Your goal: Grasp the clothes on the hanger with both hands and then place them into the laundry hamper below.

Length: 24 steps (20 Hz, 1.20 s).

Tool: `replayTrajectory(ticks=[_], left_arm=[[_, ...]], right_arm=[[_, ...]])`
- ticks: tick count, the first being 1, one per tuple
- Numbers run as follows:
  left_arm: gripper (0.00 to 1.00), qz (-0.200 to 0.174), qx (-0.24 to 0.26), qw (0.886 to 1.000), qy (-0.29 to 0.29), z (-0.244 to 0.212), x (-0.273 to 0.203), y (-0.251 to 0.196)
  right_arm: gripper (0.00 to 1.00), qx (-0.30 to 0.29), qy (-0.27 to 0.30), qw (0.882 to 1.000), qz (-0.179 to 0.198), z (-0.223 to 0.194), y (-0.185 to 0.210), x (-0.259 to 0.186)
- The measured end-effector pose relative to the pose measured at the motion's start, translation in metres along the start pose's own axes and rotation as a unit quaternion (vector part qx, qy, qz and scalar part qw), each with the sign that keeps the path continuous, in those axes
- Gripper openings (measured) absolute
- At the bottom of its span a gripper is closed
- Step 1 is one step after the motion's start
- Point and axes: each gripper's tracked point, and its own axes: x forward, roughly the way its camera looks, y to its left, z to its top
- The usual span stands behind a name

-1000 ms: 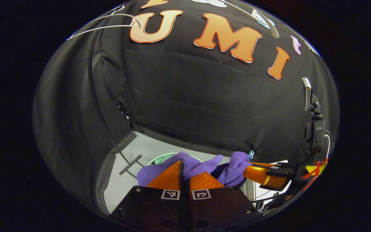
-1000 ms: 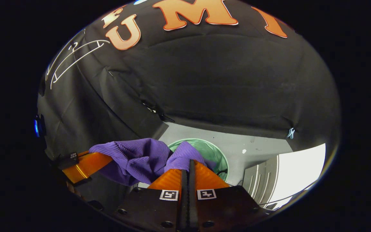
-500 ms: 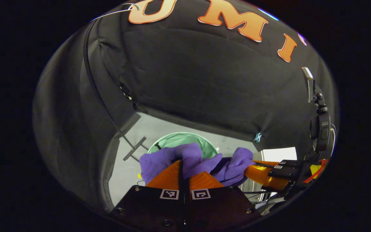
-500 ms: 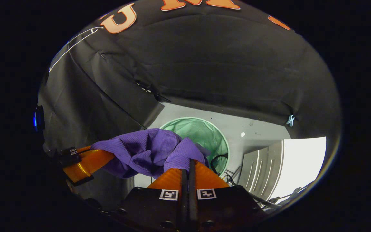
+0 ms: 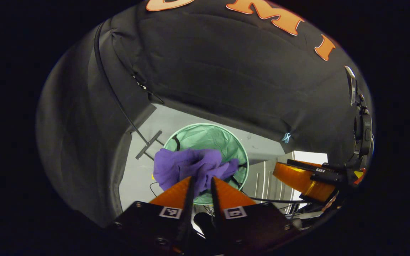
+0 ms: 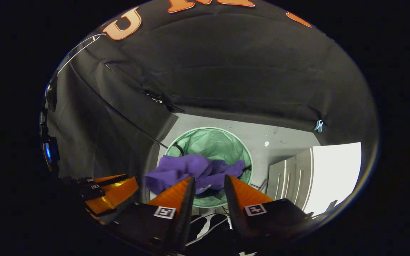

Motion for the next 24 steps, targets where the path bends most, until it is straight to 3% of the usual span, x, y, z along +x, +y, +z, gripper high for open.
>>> replayTrajectory(ticks=[2, 3, 5, 6, 7, 11, 12, 13, 15, 20, 21, 22, 24], left_arm=[[0.56, 0.001, -0.001, 1.0, -0.003, 0.0, -0.005, 0.004], [0.57, 0.002, -0.001, 1.0, -0.004, 0.0, -0.007, 0.006], [0.57, 0.006, -0.004, 1.0, -0.006, 0.0, -0.012, 0.01], [0.57, 0.008, -0.007, 1.0, -0.01, -0.002, -0.016, 0.014], [0.58, 0.009, -0.01, 1.0, -0.013, -0.003, -0.018, 0.019], [0.9, 0.007, -0.006, 1.0, -0.014, -0.005, -0.031, 0.036], [0.9, 0.009, -0.002, 1.0, -0.016, -0.006, -0.036, 0.044], [0.9, 0.011, 0.0, 1.0, -0.02, -0.005, -0.04, 0.051], [0.9, 0.015, 0.0, 1.0, -0.027, -0.007, -0.048, 0.068], [0.93, 0.036, 0.019, 0.998, -0.041, -0.007, -0.067, 0.118], [1.0, 0.043, 0.023, 0.998, -0.039, -0.009, -0.069, 0.13], [1.0, 0.048, 0.025, 0.998, -0.038, -0.011, -0.072, 0.142], [0.97, 0.043, 0.031, 0.998, -0.04, -0.008, -0.078, 0.156]], right_arm=[[0.51, 0.003, -0.002, 1.0, 0.0, -0.002, 0.0, 0.0], [0.61, 0.005, -0.002, 1.0, 0.002, -0.003, 0.001, -0.001], [0.58, 0.007, 0.002, 1.0, 0.004, -0.008, 0.003, -0.003], [0.68, 0.003, -0.002, 1.0, 0.003, -0.008, 0.003, -0.004], [0.68, -0.001, -0.006, 1.0, -0.002, -0.007, 0.001, -0.005], [0.75, -0.004, -0.031, 0.999, -0.013, -0.006, 0.007, -0.013], [0.75, -0.003, -0.034, 0.999, -0.014, -0.008, 0.009, -0.016], [0.86, -0.001, -0.037, 0.999, -0.014, -0.011, 0.013, -0.018], [0.91, -0.002, -0.045, 0.999, -0.026, -0.013, 0.018, -0.026], [0.91, 0.005, -0.082, 0.995, -0.051, -0.011, 0.034, -0.046], [0.91, 0.007, -0.092, 0.994, -0.059, -0.01, 0.037, -0.051], [0.99, 0.009, -0.102, 0.992, -0.067, -0.01, 0.04, -0.057], [0.99, 0.014, -0.128, 0.988, -0.081, -0.007, 0.045, -0.07]])
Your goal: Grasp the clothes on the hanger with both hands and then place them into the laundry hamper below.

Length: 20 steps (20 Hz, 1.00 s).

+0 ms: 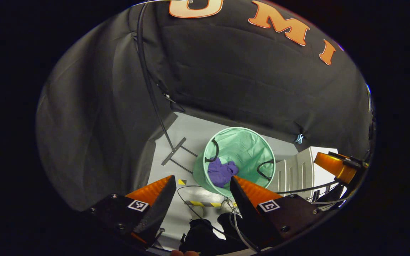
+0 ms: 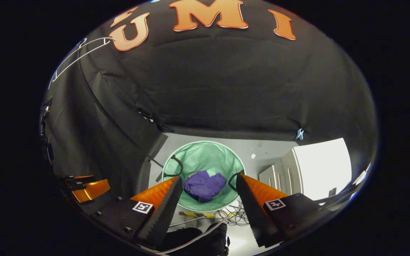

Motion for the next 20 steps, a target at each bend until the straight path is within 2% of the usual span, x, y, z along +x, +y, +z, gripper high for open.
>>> replayTrajectory(ticks=[5, 9, 15, 20], left_arm=[[0.97, -0.004, 0.011, 1.0, -0.025, 0.013, -0.018, 0.035], [0.97, -0.01, 0.03, 0.998, -0.054, 0.033, -0.041, 0.051], [0.97, 0.023, 0.054, 0.99, -0.127, 0.08, -0.083, 0.079], [0.97, 0.013, 0.032, 0.982, -0.186, 0.117, -0.128, 0.084]], right_arm=[[0.99, 0.021, -0.062, 0.997, -0.034, 0.018, -0.003, -0.042], [0.99, 0.035, -0.112, 0.992, -0.055, 0.05, -0.013, -0.082], [0.99, 0.028, -0.181, 0.981, -0.066, 0.092, -0.015, -0.13], [0.99, 0.027, -0.229, 0.971, -0.067, 0.116, -0.012, -0.168]])
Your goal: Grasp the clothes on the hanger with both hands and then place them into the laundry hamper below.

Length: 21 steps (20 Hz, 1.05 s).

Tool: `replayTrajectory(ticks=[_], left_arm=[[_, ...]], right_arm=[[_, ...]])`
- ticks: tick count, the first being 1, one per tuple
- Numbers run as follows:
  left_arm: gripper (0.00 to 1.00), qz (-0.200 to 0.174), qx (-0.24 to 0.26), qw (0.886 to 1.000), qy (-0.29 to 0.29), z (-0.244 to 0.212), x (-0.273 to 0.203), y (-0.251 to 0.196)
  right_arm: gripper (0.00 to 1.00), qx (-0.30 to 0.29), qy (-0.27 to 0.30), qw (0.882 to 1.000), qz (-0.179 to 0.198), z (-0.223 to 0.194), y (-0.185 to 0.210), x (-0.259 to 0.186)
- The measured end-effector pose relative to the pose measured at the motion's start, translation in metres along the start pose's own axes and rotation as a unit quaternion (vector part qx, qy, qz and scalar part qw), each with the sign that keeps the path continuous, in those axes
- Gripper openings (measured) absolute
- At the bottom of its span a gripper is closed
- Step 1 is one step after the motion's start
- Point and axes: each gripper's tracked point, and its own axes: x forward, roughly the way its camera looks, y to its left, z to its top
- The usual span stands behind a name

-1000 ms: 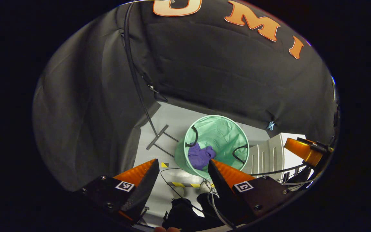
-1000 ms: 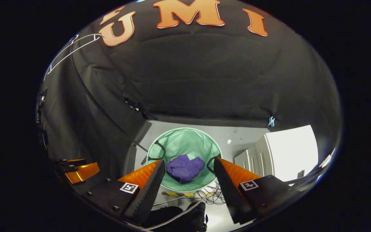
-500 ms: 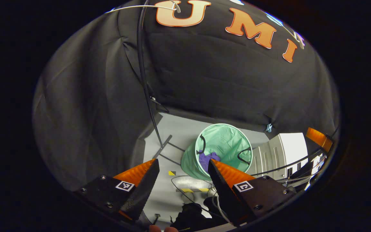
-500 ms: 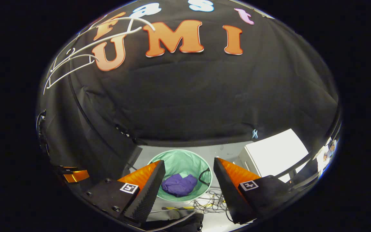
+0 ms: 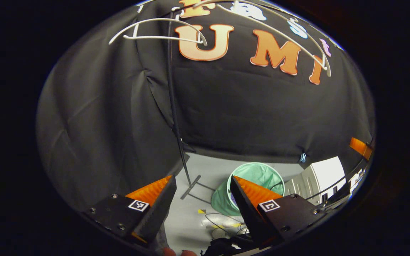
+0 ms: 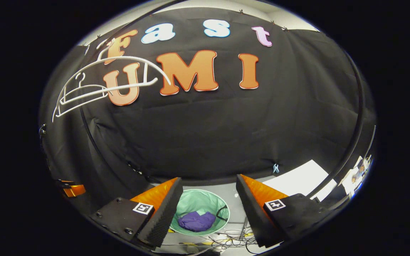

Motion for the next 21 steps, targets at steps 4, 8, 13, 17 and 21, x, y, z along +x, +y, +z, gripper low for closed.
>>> replayTrajectory(ticks=[4, 8, 13, 17, 21], left_arm=[[0.97, 0.003, -0.001, 0.996, -0.085, 0.046, -0.025, 0.007], [0.96, 0.013, -0.016, 0.987, -0.162, 0.087, -0.057, 0.007], [0.96, 0.018, -0.026, 0.971, -0.238, 0.132, -0.098, 0.019], [0.96, 0.021, -0.038, 0.96, -0.277, 0.158, -0.119, 0.019], [0.93, 0.022, -0.036, 0.947, -0.32, 0.181, -0.143, 0.026]], right_arm=[[0.99, -0.009, -0.042, 0.999, -0.001, 0.033, 0.001, -0.012], [1.0, -0.001, -0.08, 0.997, 0.001, 0.053, -0.005, -0.027], [0.98, -0.022, -0.136, 0.99, -0.002, 0.082, -0.004, -0.051], [0.89, -0.018, -0.168, 0.986, 0.007, 0.106, 0.001, -0.071], [0.89, -0.018, -0.194, 0.981, 0.005, 0.127, -0.004, -0.088]])
